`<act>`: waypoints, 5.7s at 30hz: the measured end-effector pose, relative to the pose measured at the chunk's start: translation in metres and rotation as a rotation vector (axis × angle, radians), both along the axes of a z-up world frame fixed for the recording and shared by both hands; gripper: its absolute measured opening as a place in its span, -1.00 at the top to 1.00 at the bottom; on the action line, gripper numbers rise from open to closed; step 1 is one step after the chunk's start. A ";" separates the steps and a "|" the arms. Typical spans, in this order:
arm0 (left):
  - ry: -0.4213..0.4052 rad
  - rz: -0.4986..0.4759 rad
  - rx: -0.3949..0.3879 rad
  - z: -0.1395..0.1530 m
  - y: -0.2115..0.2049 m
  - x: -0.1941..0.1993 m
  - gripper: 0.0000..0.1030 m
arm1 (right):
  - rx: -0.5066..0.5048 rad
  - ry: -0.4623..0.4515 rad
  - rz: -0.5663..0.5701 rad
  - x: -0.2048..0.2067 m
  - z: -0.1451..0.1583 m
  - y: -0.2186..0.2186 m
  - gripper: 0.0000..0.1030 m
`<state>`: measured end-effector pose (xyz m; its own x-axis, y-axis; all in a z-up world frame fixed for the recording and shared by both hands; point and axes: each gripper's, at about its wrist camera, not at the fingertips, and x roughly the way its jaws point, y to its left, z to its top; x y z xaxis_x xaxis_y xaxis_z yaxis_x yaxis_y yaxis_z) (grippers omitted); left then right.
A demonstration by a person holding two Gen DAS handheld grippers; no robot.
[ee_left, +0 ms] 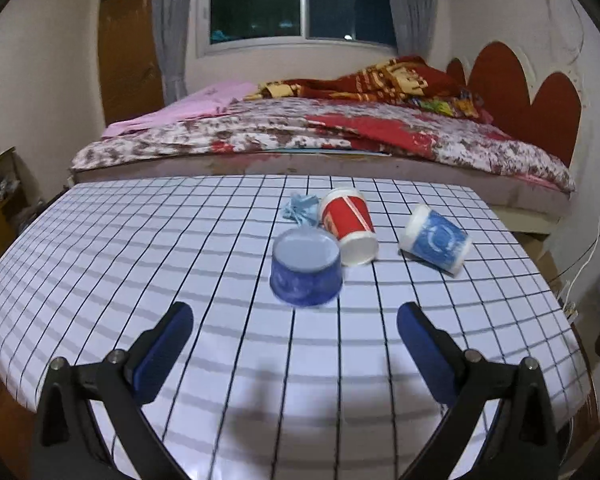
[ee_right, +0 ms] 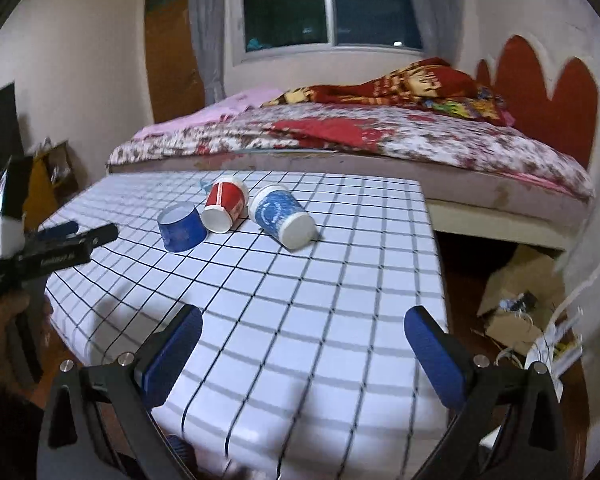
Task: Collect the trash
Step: 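Grasp the blue tin with the left tool while the right tool grasps the blue-white paper cup, then carry the blue tin and blue-white cup toward the black bin, then open both tools over the black bin to drop the tin and cup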
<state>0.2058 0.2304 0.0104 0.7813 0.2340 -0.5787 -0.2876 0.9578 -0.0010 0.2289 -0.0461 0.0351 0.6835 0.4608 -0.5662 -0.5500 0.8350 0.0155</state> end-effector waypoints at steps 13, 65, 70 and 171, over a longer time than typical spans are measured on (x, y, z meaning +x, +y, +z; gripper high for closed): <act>0.084 -0.072 -0.079 -0.043 0.030 0.066 -0.98 | -0.143 0.051 0.107 0.102 -0.026 0.078 -0.98; -0.068 -0.321 0.009 0.028 -0.081 -0.013 -0.52 | 0.005 -0.006 -0.063 -0.002 0.029 -0.044 -0.15; -0.090 -0.380 0.005 0.034 -0.115 -0.032 -0.52 | 0.041 -0.036 -0.102 -0.032 0.038 -0.080 -0.15; 0.335 -0.647 -0.114 -0.180 -0.361 -0.057 -0.98 | -0.512 0.414 -0.340 -0.076 -0.221 -0.277 -0.97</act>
